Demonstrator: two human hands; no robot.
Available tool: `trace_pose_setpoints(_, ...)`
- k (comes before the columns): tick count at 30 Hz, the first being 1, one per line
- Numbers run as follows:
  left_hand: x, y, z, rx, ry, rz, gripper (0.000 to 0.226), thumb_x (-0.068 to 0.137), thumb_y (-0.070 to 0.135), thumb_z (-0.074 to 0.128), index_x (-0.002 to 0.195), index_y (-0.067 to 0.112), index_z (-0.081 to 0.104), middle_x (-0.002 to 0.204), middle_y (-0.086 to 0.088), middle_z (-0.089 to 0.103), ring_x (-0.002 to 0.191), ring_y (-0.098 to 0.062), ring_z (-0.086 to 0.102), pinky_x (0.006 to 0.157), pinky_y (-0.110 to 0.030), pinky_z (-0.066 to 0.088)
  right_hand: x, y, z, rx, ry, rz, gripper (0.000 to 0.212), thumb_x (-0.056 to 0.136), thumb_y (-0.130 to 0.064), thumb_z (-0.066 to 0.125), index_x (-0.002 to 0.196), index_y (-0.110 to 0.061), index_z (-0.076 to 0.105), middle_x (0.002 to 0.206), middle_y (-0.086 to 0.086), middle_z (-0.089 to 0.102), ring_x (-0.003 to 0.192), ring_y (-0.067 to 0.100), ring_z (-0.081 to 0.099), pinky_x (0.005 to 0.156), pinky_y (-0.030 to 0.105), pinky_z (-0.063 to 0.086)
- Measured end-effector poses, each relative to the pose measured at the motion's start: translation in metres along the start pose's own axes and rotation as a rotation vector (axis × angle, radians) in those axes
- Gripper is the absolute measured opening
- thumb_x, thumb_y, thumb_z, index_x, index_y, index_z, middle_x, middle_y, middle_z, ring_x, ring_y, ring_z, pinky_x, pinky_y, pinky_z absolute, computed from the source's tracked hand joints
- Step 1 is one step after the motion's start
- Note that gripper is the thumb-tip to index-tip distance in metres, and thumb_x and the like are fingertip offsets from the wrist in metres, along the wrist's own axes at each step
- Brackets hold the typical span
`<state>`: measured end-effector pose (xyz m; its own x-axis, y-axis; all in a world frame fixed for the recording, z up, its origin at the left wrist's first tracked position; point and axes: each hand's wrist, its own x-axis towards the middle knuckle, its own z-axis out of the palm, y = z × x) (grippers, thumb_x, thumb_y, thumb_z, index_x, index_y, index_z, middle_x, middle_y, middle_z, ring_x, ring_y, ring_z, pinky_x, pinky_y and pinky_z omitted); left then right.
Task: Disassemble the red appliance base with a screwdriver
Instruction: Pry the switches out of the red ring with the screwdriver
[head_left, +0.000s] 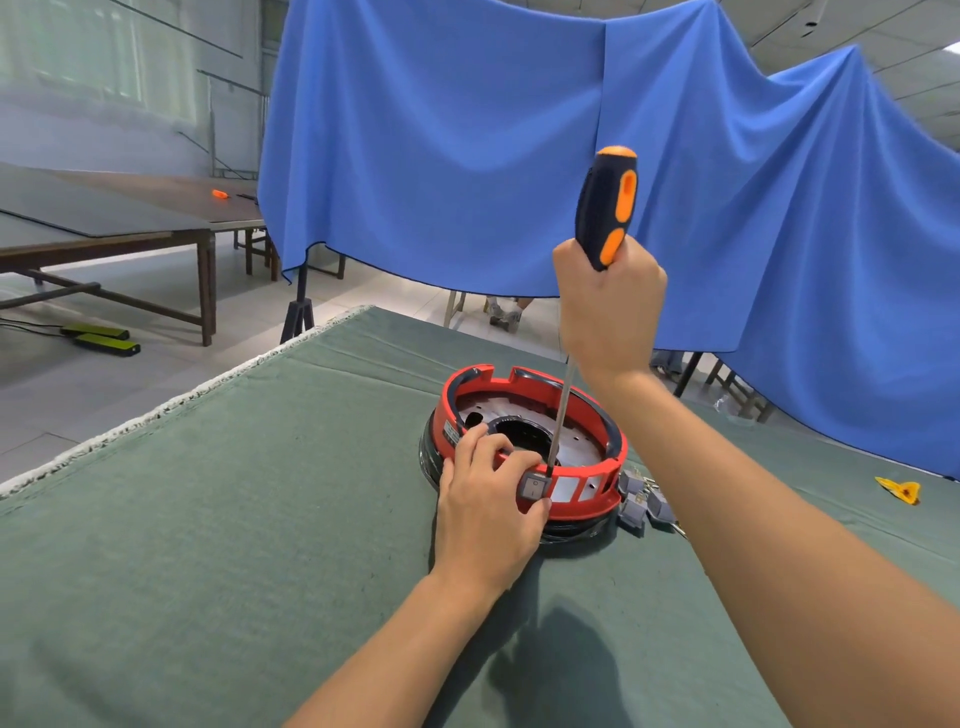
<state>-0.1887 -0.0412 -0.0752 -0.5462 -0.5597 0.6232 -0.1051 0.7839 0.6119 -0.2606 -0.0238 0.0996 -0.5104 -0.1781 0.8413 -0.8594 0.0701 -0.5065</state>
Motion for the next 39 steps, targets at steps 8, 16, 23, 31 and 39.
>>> trace_pose_setpoints(8, -0.001, 0.000, -0.002, 0.005, -0.019, -0.016, 0.041, 0.075, 0.031, 0.074, 0.114, 0.025, 0.063, 0.122, 0.006, 0.053, 0.136, -0.014, 0.029, 0.106, -0.051, 0.036, 0.018, 0.015, 0.001, -0.091, -0.037, 0.130, 0.041, 0.080, -0.020, 0.055, 0.053, -0.017, 0.025, 0.045, -0.007, 0.023, 0.041, 0.012, 0.026, 0.039, 0.018, 0.019)
trace_pose_setpoints(16, 0.001, 0.002, -0.004, -0.038, 0.017, -0.046, 0.051, 0.072, 0.035, 0.075, 0.116, 0.023, 0.054, 0.123, 0.010, 0.052, 0.134, -0.008, 0.029, 0.107, -0.044, 0.035, 0.006, 0.011, -0.030, 0.102, 0.150, 0.060, 0.034, 0.072, -0.025, 0.051, 0.053, -0.016, 0.025, 0.045, -0.001, 0.029, 0.052, 0.045, 0.044, 0.044, 0.041, 0.036)
trace_pose_setpoints(23, -0.001, 0.004, -0.007, -0.072, 0.004, -0.075, 0.046, 0.073, 0.036, 0.076, 0.111, 0.025, 0.053, 0.122, 0.013, 0.049, 0.133, -0.003, 0.025, 0.108, -0.040, 0.034, -0.004, 0.006, -0.036, 0.155, 0.155, 0.055, 0.033, 0.071, -0.033, 0.051, 0.054, -0.017, 0.027, 0.047, 0.005, 0.030, 0.052, 0.047, 0.044, 0.044, 0.041, 0.036)
trace_pose_setpoints(31, 0.000, 0.005, -0.009, -0.064, -0.004, -0.059, 0.042, 0.074, 0.036, 0.075, 0.108, 0.025, 0.053, 0.118, 0.014, 0.051, 0.133, -0.004, 0.026, 0.109, -0.040, 0.033, -0.010, 0.008, -0.037, 0.160, 0.159, 0.096, 0.032, 0.068, -0.039, 0.050, 0.055, -0.016, 0.032, 0.049, 0.011, 0.035, 0.054, 0.046, 0.046, 0.047, 0.043, 0.042)
trace_pose_setpoints(39, 0.000, 0.007, -0.011, -0.056, -0.025, -0.075, 0.042, 0.075, 0.038, 0.074, 0.109, 0.025, 0.052, 0.121, 0.013, 0.050, 0.133, -0.004, 0.025, 0.109, -0.041, 0.033, -0.006, 0.014, -0.030, 0.157, 0.149, 0.096, 0.031, 0.073, -0.027, 0.051, 0.054, -0.019, 0.028, 0.045, -0.007, 0.030, 0.052, 0.043, 0.044, 0.043, 0.035, 0.035)
